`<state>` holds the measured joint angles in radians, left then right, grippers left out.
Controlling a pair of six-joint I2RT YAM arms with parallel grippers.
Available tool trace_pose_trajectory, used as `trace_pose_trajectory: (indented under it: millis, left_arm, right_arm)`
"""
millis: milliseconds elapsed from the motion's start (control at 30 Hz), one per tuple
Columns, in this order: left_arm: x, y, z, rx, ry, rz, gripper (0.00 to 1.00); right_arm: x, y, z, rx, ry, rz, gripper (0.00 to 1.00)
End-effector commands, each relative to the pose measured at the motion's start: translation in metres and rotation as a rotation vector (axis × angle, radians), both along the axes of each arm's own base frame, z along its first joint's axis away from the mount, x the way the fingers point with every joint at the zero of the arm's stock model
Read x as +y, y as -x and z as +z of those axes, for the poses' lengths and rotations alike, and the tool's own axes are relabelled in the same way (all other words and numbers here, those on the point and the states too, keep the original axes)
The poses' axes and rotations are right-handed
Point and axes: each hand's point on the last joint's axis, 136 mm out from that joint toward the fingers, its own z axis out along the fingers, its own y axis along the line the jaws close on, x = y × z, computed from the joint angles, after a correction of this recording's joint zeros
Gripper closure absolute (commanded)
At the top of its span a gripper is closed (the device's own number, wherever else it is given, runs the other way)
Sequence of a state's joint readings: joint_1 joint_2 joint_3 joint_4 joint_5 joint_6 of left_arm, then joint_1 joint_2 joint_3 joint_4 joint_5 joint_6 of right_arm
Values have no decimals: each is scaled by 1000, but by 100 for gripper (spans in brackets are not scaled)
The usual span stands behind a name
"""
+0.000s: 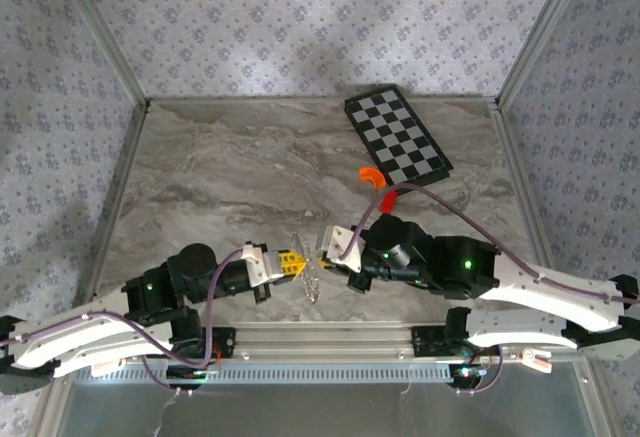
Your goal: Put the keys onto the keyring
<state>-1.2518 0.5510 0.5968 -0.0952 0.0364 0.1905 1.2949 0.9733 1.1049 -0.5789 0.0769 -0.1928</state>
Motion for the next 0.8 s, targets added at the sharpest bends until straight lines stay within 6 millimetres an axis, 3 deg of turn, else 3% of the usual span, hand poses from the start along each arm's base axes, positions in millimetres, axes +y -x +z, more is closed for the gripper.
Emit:
trace_pose_trajectory:
  millis: [0, 100, 200, 533, 767]
  left_arm:
    - [2, -3, -11, 17, -20, 17, 100]
    - [3, -6, -14, 15, -19, 42, 100]
    - [7, -10, -15, 9, 4, 68, 99]
    - [16, -13, -11, 16, 40, 105, 77]
    - [24, -15, -11, 42, 62, 130, 58]
  right_arm:
    - [-10, -17, 17, -49, 10, -97, 100]
    - [-9, -20, 9, -39, 49, -114, 100]
    - [-8, -22, 19, -43, 46, -127, 100]
    - [-6, -22, 6, -1, 94, -132, 100]
    - [-9, -36, 0, 35, 116, -183, 100]
